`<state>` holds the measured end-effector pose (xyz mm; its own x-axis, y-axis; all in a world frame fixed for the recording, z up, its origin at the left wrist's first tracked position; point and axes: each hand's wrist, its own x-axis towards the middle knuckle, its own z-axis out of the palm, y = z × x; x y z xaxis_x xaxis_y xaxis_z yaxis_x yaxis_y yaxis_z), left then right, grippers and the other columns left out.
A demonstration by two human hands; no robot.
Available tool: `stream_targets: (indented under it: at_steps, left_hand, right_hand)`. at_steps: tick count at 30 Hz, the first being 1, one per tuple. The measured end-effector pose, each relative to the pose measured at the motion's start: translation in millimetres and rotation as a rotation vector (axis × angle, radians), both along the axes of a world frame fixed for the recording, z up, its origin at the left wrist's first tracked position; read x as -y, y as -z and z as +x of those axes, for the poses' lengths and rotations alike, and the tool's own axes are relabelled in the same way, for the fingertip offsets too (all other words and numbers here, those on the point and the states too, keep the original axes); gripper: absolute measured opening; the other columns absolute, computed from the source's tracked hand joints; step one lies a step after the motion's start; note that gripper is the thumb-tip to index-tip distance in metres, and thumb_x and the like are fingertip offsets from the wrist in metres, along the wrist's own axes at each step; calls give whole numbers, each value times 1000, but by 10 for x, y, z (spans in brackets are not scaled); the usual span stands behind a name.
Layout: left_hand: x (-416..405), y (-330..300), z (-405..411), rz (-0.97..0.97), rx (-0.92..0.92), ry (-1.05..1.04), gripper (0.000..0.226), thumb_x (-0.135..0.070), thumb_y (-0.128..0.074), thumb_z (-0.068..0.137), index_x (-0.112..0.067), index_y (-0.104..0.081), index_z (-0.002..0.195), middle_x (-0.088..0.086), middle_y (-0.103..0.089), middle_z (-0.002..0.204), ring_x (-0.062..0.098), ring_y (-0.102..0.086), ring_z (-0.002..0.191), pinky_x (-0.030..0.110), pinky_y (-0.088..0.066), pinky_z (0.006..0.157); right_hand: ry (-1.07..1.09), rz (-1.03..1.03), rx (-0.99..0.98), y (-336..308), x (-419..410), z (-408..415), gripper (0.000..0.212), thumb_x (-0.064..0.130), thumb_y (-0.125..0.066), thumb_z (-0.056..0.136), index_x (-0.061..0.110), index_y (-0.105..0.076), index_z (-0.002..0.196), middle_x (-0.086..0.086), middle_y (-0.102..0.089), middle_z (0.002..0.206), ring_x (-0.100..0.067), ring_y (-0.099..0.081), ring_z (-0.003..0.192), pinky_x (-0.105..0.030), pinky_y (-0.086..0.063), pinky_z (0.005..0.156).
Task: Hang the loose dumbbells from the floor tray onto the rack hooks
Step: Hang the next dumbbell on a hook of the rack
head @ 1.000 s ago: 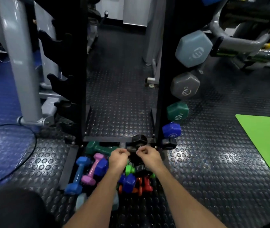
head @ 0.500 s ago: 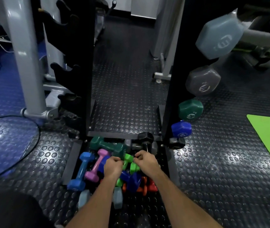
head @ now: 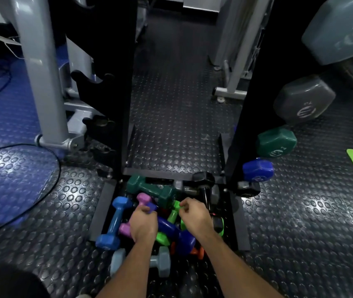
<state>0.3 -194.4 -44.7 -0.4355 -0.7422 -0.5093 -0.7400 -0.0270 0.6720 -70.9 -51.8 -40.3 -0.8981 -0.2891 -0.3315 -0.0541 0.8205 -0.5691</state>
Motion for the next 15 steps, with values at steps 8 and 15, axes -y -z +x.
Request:
stream_targets:
  at_steps: [8,15]
  left_hand:
    - [124,85,15,-103,9,-10,22,-15,-68,84,-10,-71,106,15,-69,107,35,-66,95,40,-53,83]
    - [234,195,66,-153,67,23,30,-9,-61,85,-8,-70,114,17,-66,112,38,-62,104,45,-48,88]
  right_hand:
    - [-42,-30,32,61,7,48,19,18,-61,94,23,-73,107,5,-72,101,-9,-69,81,-29,-58,79]
    - [-88,25,132,187,71,179,25,20,-58,92,26,-75,108,5,-75,103,-12,-70,88,-30,-57,84]
